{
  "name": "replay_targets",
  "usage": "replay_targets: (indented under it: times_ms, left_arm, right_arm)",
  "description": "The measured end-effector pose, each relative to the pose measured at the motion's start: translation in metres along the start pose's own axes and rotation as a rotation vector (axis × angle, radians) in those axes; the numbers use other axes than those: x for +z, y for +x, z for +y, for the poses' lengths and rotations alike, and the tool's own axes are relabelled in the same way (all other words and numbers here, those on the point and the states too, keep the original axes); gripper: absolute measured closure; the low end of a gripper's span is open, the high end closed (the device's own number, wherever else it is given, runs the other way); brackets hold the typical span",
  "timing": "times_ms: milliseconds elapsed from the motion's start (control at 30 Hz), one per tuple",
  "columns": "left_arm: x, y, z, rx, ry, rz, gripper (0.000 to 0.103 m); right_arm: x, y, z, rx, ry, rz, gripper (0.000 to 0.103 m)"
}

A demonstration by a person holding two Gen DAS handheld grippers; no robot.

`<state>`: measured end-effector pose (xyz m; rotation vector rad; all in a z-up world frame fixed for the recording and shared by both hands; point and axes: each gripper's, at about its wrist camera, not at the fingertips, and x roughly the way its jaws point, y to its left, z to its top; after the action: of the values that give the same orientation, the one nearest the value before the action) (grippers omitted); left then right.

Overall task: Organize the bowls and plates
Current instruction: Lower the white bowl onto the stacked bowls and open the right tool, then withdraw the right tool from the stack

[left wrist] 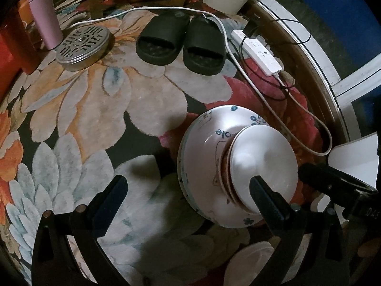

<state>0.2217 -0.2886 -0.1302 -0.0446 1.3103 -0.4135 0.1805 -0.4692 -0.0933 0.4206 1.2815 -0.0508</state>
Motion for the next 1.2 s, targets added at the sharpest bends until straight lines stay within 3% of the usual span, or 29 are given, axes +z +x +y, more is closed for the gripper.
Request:
replay_targets:
  times_ms: [233,367,533,800,900,1000,1067,1200]
  left_arm:
    - [-0.005,-0.005,0.006,-0.013,-0.036,-0.032,0.001]
    - [-0.008,-0.008,0.009,0.023,-0.07,-0.052,0.001]
    - [-0.012,-0.01,0.01,0.052,-0.065,-0.069,0.001]
    - [-0.016,-0.012,0.009,0.032,-0.046,-0.063,0.004]
    - [-0.02,-0.016,0.01,0.073,-0.047,-0.068,0.004]
    - [-0.022,-0.018,0.013,0.059,-0.049,-0.07,0.004]
    - [-0.024,-0.02,0.014,0.106,-0.04,-0.078,0.004]
    - [-0.027,-0.023,0.02,0.061,-0.049,-0.08,0.004]
  right_arm:
    - [-0.004,0.001,0.005,-0.01,-0.012,-0.012,0.004]
    - [-0.006,-0.001,0.01,-0.012,-0.037,-0.032,0.004]
    - [-0.012,-0.008,0.016,-0.036,-0.074,-0.095,0.004]
    - [-0.022,-0.015,0.024,-0.054,-0.11,-0.161,0.004]
    - [-0.024,-0.015,0.028,-0.051,-0.129,-0.17,0.004]
    - [-0.027,-0.016,0.034,-0.042,-0.146,-0.183,0.004]
    - [-0.029,-0.018,0.038,-0.032,-0.158,-0.196,0.004]
    - [-0.033,-0.021,0.046,-0.021,-0.187,-0.223,0.004]
